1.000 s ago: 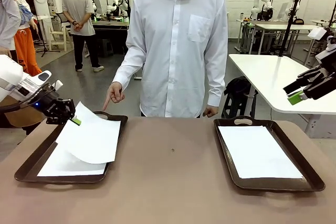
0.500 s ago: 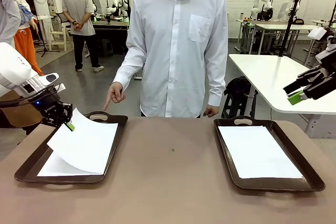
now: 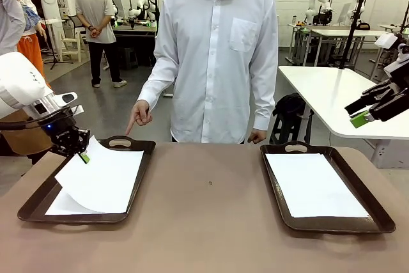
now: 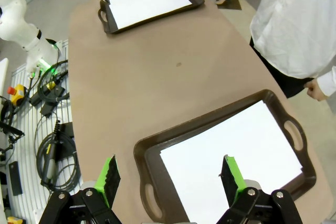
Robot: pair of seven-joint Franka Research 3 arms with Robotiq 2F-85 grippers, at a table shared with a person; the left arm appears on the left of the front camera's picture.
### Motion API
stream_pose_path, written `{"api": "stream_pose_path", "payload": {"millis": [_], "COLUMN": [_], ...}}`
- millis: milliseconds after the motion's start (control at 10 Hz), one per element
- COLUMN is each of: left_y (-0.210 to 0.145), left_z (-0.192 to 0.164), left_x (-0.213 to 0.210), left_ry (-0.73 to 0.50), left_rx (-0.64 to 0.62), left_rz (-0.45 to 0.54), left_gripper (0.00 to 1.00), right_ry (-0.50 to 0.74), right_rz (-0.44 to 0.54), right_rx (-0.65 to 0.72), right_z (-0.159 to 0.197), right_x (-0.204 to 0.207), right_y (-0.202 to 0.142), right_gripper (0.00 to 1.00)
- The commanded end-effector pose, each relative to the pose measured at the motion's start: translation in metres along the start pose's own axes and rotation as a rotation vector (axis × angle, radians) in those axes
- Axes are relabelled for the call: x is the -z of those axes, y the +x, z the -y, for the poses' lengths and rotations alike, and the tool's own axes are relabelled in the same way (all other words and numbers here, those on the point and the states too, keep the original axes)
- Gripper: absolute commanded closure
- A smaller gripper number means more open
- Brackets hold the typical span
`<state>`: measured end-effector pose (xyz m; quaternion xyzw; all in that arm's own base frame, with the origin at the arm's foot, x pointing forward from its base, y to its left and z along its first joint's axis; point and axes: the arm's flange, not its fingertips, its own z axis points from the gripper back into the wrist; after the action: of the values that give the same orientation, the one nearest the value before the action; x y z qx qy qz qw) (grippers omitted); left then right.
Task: Sort the A4 documents.
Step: Place the A4 Paper in the designated Handle tray.
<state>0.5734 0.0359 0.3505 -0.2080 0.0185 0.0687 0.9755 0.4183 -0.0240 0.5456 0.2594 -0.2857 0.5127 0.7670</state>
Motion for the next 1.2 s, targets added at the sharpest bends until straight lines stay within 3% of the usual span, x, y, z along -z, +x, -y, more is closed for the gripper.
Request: {"api": "stream_pose_path", "payload": {"millis": [0,300,400,500,600,700,800,900,1000,1100], "left_y": [0.007,0.006,0.006,0.006,0.006,0.006,0.006,0.006,0.005,0.005], "left_z": [0.005,0.006,0.006,0.006,0.006,0.008,0.008,0.007,0.007,0.007], "left_x": [0.004,0.006,0.009,0.009,0.007,0.004,0.003,0.001,-0.001,-0.004], "left_ry": [0.054,0.097,0.116,0.121,0.127,0.14,0.155,0.166,0.188,0.198], "left_rx": [-0.029,-0.057,-0.062,-0.06,-0.057,-0.054,-0.055,-0.054,-0.056,-0.056], "left_rz": [-0.005,0.002,0.001,-0.001,0.003,0.008,0.008,0.005,0.005,0.013], "left_gripper": [0.99,0.95,0.79,0.75,0.6,0.55,0.4,0.36,0.2,0.16], "right_ry": [-0.002,-0.002,-0.002,-0.002,-0.002,-0.002,-0.002,-0.002,-0.002,-0.002], "right_rz": [-0.009,-0.009,-0.009,-0.009,-0.009,-0.009,-0.009,-0.009,-0.009,-0.009], "right_rx": [-0.004,-0.004,-0.004,-0.004,-0.004,-0.004,-0.004,-0.004,-0.004,-0.004], "right_z": [0.0,0.0,0.0,0.0,0.0,0.0,0.0,0.0,0.0,0.0], "right_x": [0.002,0.002,0.002,0.002,0.002,0.002,0.002,0.002,0.002,0.002], "right_y": [0.001,0.001,0.001,0.001,0.001,0.001,0.001,0.001,0.001,0.001], "right_gripper": [0.0,0.0,0.0,0.0,0.0,0.0,0.0,0.0,0.0,0.0]}}
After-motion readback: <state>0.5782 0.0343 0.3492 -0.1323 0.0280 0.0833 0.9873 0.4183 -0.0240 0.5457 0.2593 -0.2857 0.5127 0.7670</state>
